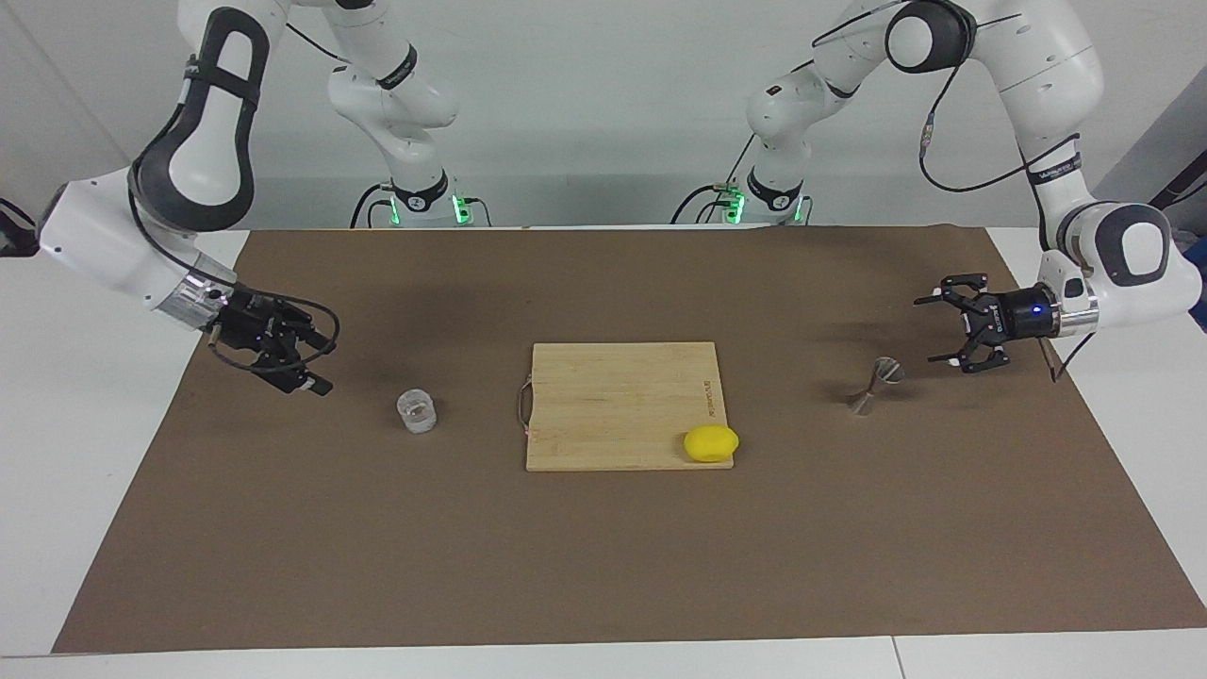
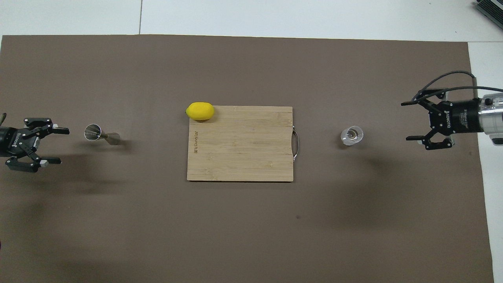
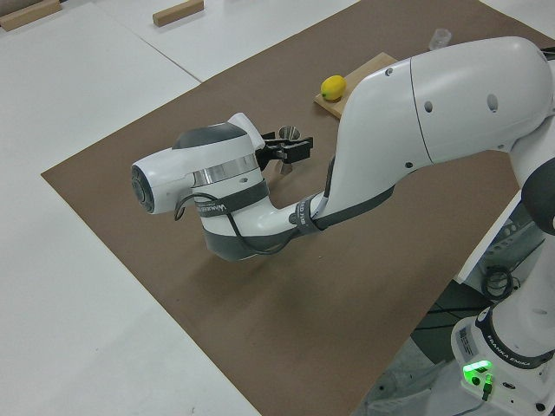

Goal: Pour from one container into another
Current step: 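Move the left gripper to the metal cup while the right gripper approaches the glass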

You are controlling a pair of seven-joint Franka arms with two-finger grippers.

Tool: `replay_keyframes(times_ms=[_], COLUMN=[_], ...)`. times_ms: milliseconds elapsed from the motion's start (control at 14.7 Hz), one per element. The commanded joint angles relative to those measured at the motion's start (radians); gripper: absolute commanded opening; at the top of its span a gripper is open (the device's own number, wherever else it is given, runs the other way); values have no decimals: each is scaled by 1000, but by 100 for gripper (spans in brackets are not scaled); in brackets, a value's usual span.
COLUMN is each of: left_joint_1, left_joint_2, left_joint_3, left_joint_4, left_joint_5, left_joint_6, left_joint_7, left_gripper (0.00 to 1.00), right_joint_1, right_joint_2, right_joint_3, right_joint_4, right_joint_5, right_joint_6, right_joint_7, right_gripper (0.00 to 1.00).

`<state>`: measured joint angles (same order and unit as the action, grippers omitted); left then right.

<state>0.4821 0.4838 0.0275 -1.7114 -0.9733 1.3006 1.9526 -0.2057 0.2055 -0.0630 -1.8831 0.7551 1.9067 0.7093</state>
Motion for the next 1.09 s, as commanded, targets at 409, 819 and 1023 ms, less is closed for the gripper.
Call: replay_keyframes(times_ms=[409,819,1023], left_joint_1=[21,12,7], left_joint_2=[116,139,139], left_joint_3=[-29,-49,-58], left_joint_4=[3,-14,-25], left_joint_5=[-154,-211,-225], left_joint_6=[19,12,9], left_joint_7=[362,425,439], left_gripper=[100,100,100], right_joint_1=[-101,-92,-92], right_joint_2=[147,216,255], right_joint_3=[11,11,12], right_joint_4=[-65,-61,-48], right_joint_5=[288,343,366], right_joint_6=[-116,-146,-161], right_joint_7=[27,36,38], right_gripper=[100,100,100])
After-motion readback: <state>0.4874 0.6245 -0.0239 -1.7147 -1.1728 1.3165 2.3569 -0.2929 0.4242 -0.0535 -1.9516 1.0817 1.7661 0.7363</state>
